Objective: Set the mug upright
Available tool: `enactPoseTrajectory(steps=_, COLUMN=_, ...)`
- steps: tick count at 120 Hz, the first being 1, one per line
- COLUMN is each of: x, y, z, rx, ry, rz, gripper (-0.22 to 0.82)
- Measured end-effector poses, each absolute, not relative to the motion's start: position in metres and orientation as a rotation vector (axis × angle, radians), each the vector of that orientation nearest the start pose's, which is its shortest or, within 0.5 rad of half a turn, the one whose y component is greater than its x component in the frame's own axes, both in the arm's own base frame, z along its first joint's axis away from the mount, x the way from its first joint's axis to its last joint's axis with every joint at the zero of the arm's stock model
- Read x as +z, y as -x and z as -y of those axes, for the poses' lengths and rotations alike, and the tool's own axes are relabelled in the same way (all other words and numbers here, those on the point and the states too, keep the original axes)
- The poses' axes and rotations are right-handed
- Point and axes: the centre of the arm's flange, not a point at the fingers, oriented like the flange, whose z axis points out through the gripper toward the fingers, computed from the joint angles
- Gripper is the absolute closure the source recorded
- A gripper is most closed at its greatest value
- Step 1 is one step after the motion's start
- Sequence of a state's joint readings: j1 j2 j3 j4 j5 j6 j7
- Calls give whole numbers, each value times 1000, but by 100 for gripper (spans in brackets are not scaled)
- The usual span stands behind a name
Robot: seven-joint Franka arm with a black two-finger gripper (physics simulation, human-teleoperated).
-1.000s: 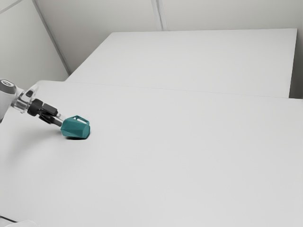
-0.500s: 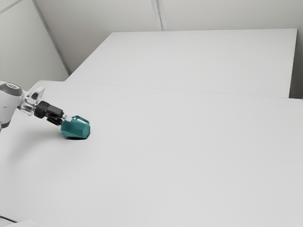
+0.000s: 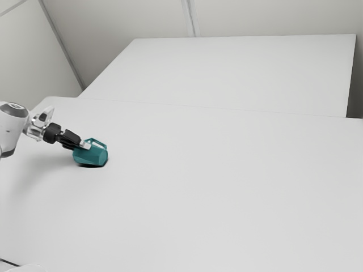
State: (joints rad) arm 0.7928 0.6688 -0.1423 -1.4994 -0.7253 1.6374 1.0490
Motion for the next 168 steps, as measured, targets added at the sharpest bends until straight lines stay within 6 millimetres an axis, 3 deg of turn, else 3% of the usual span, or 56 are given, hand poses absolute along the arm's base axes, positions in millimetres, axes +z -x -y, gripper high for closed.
enactPoseTrajectory(steps=32, x=284, y=-562, z=-354, rx=320, ry=-2199, rz=178, gripper=69)
enactPoseTrajectory(steps=51, x=298, y=-564, z=-350, rx=335, ry=-2204, rz=201, gripper=74)
enactPoseTrajectory(steps=64, x=313, y=-566, z=-336, rx=337, ry=-2225, rz=241, gripper=76)
enactPoseTrajectory(steps=76, x=335, y=-574, z=-299, rx=332, ry=-2280, rz=326, gripper=77)
enactPoseTrajectory(steps=95, x=380, y=-584, z=-223, rx=322, ry=-2434, rz=532, gripper=77)
enactPoseTrajectory(steps=114, x=399, y=-591, z=-155, rx=274, ry=-2609, rz=762, gripper=77)
enactPoseTrajectory(steps=136, x=404, y=-599, z=-116, rx=270, ry=-2770, rz=903, gripper=77)
enactPoseTrajectory(steps=168, x=400, y=-588, z=-63, rx=210, ry=-2933, rz=850, gripper=77)
